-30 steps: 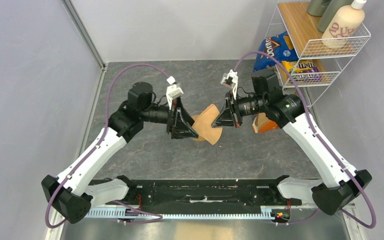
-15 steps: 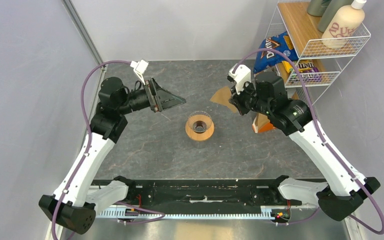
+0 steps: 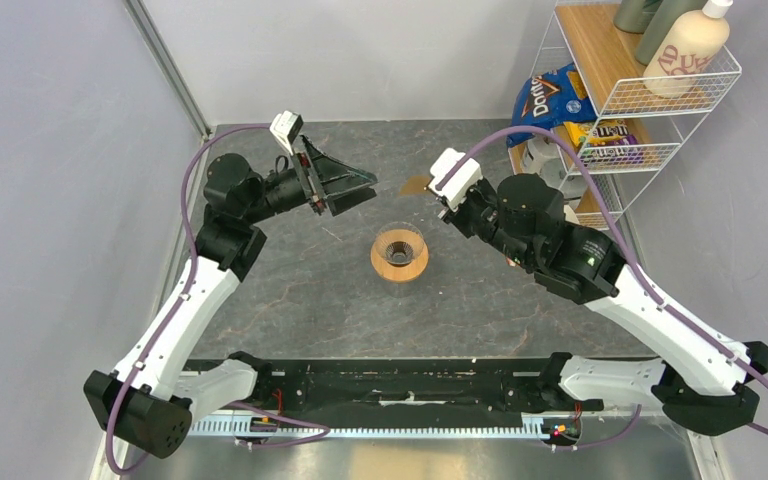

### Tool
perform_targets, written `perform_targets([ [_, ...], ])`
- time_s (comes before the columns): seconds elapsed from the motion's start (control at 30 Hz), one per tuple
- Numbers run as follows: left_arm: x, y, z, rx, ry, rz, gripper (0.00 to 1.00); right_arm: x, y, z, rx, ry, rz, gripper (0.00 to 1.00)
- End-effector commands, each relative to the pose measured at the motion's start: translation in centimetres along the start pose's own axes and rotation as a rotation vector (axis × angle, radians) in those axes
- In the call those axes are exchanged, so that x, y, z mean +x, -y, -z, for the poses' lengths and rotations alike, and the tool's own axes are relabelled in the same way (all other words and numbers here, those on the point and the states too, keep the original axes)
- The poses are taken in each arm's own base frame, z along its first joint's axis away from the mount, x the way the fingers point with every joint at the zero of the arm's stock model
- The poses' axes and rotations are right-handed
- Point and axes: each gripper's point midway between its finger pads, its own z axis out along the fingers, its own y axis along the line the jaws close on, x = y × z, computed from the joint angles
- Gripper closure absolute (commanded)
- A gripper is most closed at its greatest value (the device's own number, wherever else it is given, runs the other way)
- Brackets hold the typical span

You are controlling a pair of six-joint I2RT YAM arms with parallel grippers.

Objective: Place the coffee filter in the dripper

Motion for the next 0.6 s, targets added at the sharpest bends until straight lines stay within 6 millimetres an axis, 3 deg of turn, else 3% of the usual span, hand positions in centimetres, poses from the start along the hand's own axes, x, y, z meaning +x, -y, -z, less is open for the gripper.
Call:
perform_targets([
  [0.0,-0.8,2.2,-0.8,0.060,0.024,0.024,0.08,-2.2,2.4,-0.5,0.141,0.057,0.045,1.00],
  [0.57,-1.6,1.2,-4.1,0.063,0.015,0.043,0.07,-3.1,-2.6,-3.1,0.054,0.090,0.175,1.00],
])
